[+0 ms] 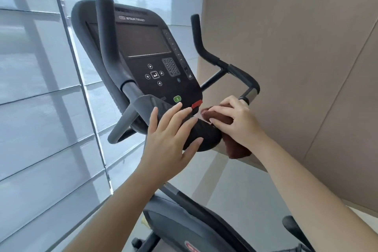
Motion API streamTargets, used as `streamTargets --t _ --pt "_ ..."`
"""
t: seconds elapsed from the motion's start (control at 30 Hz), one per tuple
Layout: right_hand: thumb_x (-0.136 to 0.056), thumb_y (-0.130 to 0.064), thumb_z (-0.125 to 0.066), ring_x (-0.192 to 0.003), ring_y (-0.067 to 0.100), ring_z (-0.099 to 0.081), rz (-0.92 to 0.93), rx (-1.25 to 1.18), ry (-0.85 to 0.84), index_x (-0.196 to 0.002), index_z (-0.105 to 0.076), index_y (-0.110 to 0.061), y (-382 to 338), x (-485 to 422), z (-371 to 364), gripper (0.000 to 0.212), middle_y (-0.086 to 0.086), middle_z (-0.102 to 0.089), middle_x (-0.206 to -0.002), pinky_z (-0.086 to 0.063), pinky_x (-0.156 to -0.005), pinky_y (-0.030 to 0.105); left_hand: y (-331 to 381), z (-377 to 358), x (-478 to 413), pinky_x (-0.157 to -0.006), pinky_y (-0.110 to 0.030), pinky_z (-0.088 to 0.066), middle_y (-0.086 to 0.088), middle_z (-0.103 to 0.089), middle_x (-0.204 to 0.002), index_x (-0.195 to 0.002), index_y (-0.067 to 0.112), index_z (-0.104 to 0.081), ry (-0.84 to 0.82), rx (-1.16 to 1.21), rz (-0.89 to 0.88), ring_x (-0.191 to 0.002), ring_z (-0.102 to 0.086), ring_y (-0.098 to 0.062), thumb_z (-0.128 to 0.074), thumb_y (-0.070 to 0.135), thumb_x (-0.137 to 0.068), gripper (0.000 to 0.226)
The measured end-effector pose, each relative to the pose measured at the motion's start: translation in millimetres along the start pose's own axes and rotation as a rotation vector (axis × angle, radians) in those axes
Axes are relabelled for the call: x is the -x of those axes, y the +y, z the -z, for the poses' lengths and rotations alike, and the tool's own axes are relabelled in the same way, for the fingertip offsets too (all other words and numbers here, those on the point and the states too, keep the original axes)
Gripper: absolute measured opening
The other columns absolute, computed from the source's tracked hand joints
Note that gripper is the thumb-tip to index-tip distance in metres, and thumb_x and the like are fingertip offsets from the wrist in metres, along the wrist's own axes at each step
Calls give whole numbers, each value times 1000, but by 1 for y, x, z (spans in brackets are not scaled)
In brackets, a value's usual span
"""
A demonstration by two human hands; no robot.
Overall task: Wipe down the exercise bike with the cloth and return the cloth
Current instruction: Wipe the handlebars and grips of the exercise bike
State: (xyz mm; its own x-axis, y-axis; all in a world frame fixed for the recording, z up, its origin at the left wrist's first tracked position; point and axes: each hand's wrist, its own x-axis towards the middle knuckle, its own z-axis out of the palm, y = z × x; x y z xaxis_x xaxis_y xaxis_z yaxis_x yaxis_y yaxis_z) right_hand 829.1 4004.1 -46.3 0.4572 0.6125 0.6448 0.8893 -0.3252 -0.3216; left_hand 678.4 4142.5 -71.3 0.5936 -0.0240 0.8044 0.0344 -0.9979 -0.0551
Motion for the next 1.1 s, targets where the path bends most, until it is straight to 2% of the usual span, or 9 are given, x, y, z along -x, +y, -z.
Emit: streamTargets --t 0.13,0.23,0.43,0.63,0.73,0.8,0.9,1.0,1.1 --pt "-84 -25 -65 -98 25 -45 -49 -3 3 -112 -66 -21 51 -17 6 29 4 -55 -103 -49 -84 38 18 -8 -11 -105 -46 -24 -8 -62 -119 -106 10 -66 68 -101 61 -118 -52 -28 -49 34 -87 35" --pt "-84 -28 -63 -100 23 -46 -52 -40 -53 -113 -66 -22 74 -32 11 29 2 -55 -103 -46 -89 38 34 -17 -19 -100 -46 -35 -8 -62 -120 -107 10 -66 96 -151 96 -115 -54 -27 -52 33 -87 34" --pt "-82 -39 -63 -98 14 -47 187 -165 -200 -115 -63 -33 50 -32 6 34 -5 -59 -106 -38 -88 26 51 -27 -29 -76 -31 -45 -1 -68 -108 -101 12 -68 134 -271 199 -95 -63 -20 -51 32 -89 29" --pt "-87 -53 -47 -116 14 -43 263 -77 -348 -123 -54 -38 49 -34 10 39 -9 -53 -125 -23 -107 50 54 -29 -29 -72 -28 -43 2 -69 -105 -97 14 -69 118 -318 233 -88 -65 -18 -52 34 -86 28" --pt "-87 -47 -43 -117 20 -44 347 -152 -227 -123 -57 -26 48 -21 6 45 0 -52 -130 -30 -105 43 55 -30 -30 -71 -27 -42 3 -70 -103 -94 14 -70 140 -332 229 -86 -65 -17 -54 33 -85 26" --pt "-88 -40 -41 -109 21 -50 380 -201 -179 -120 -60 -20 49 -19 1 43 2 -58 -122 -39 -98 35 55 -31 -30 -70 -26 -42 3 -70 -102 -93 15 -70 159 -331 223 -85 -65 -17 -54 32 -84 25" --pt "-88 -32 -48 -98 21 -54 309 -178 -223 -116 -60 -21 57 -36 1 32 -2 -61 -110 -45 -87 32 54 -32 -27 -67 -29 -43 3 -70 -101 -90 14 -70 174 -325 208 -83 -65 -17 -55 29 -82 23" --pt "-88 -26 -52 -99 22 -53 167 -99 -319 -109 -59 -24 74 -54 8 21 -4 -60 -106 -44 -87 35 52 -31 -26 -64 -31 -44 2 -70 -98 -88 15 -71 181 -325 182 -82 -65 -17 -55 29 -82 22" --pt "-87 -32 -53 -96 18 -55 205 -87 -360 -97 -63 -28 63 -52 8 15 -9 -62 -100 -46 -88 38 51 -30 -23 -59 -32 -42 2 -70 -90 -83 15 -71 191 -313 162 -77 -64 -17 -56 29 -81 20"
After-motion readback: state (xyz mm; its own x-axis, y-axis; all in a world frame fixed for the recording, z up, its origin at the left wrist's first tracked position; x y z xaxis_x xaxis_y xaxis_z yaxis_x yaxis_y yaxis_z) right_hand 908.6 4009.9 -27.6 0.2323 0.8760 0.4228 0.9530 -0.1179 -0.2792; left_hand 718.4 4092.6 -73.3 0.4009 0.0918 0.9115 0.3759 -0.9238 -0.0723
